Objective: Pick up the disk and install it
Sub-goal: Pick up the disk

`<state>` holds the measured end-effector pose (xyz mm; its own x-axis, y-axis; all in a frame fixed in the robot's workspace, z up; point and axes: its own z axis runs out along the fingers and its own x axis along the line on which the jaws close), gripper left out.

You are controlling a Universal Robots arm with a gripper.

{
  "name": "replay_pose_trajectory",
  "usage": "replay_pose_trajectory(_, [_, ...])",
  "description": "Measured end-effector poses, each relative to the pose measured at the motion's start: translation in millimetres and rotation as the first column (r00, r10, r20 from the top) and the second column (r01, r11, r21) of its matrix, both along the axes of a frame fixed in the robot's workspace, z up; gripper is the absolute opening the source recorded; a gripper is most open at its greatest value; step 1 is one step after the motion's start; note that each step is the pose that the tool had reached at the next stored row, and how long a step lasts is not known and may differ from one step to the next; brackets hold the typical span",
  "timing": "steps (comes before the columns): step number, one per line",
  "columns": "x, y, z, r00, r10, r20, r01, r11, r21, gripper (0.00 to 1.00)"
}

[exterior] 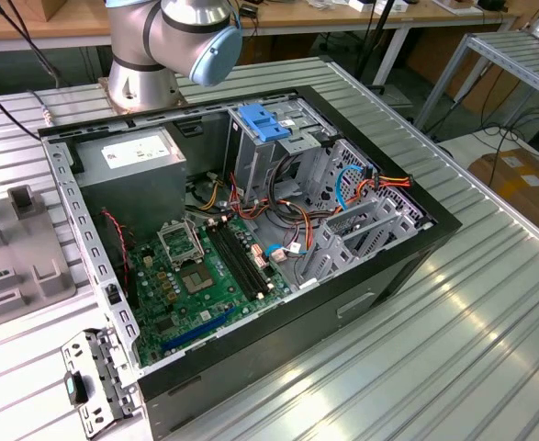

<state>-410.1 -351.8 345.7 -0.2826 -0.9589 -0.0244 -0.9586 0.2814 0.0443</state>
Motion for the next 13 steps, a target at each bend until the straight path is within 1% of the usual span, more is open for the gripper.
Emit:
replay_pose_trajectory(7, [0.0, 0.0, 0.0, 0.9992, 0.04, 0.0, -0.04, 0.9992, 0.0001, 0.11])
replay_pose_trajectory(13, [0.0, 0.0, 0.0, 0.9974, 0.072, 0.0, -0.072, 0.9974, 0.0, 0.11])
